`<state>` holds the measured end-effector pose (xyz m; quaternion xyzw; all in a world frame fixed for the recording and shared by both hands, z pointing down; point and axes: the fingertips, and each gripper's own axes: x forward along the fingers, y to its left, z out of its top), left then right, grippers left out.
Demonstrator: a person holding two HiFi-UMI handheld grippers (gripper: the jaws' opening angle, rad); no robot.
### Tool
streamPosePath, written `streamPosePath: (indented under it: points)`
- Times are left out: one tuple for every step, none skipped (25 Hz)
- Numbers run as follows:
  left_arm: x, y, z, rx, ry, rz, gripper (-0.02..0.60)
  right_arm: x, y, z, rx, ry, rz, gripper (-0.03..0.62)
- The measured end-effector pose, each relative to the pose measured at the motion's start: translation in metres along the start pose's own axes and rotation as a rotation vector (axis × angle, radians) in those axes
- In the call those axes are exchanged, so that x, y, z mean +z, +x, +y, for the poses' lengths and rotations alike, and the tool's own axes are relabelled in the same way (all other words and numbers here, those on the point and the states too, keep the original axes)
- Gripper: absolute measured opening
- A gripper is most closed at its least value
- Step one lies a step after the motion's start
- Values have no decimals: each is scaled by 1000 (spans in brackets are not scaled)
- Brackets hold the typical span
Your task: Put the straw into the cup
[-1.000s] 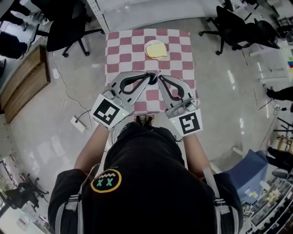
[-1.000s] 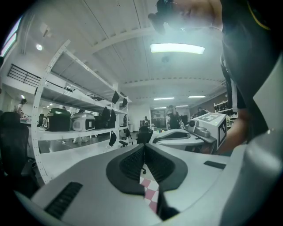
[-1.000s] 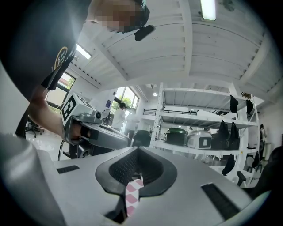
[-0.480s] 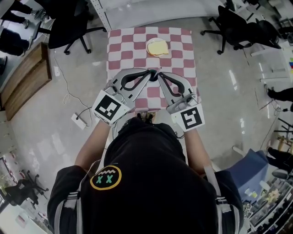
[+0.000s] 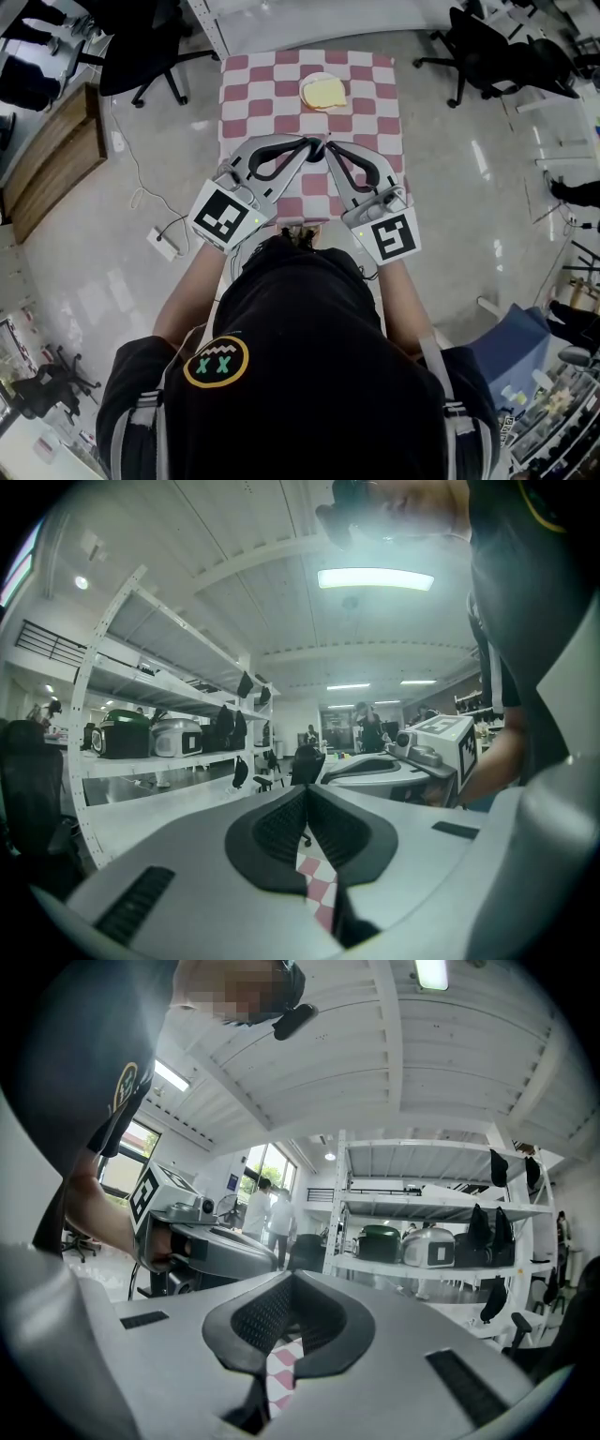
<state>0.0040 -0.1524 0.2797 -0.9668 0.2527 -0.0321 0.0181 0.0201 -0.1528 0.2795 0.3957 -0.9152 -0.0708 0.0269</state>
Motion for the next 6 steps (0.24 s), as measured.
streamPosePath:
  points:
    - [-2, 0, -1, -8, 8, 0, 20, 0, 0, -1, 0, -1, 1, 21]
    - [-4, 1, -1, -17, 17, -3, 20, 0, 0, -2, -1, -3, 3, 20]
    - [-4, 2, -1, -21, 22, -6, 20, 0, 0, -3, -2, -5, 4, 21]
    - [-3, 2, 0, -20, 22, -8, 20, 0, 0, -5, -3, -7, 3, 21]
    - [-1, 3, 1, -14, 19, -10, 20, 1, 1, -6, -5, -8, 1, 21]
    - [1, 4, 3, -8, 14, -11, 20, 2, 2, -7, -6, -9, -2, 21]
